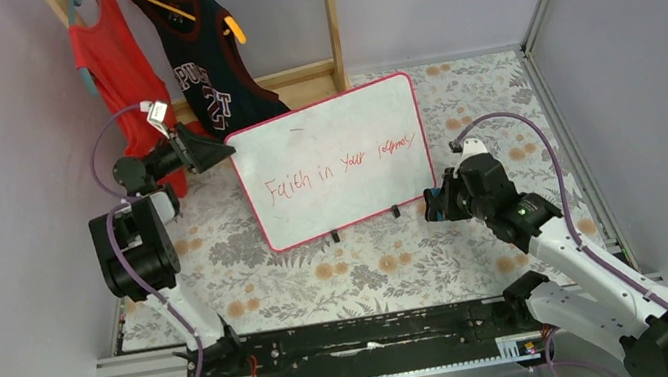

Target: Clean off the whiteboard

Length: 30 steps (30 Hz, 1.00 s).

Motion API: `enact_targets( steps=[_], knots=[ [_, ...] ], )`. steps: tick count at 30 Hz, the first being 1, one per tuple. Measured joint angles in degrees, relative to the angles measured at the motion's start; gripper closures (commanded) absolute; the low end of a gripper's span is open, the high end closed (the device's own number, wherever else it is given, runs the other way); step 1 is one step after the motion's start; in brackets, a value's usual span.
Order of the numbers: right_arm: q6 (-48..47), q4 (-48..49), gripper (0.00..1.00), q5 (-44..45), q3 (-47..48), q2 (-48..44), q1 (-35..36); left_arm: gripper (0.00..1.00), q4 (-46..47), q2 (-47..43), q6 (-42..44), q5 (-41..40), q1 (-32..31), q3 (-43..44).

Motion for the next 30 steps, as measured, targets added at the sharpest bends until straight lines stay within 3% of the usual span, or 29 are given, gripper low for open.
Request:
enact_targets(
  steps=[30],
  knots=[
    [0.04,0.87,1.00,0.00,-0.04,1.14,0.04,0.49,0.15,2.12,-0.37,0.61,-5.05,0.46]
  ],
)
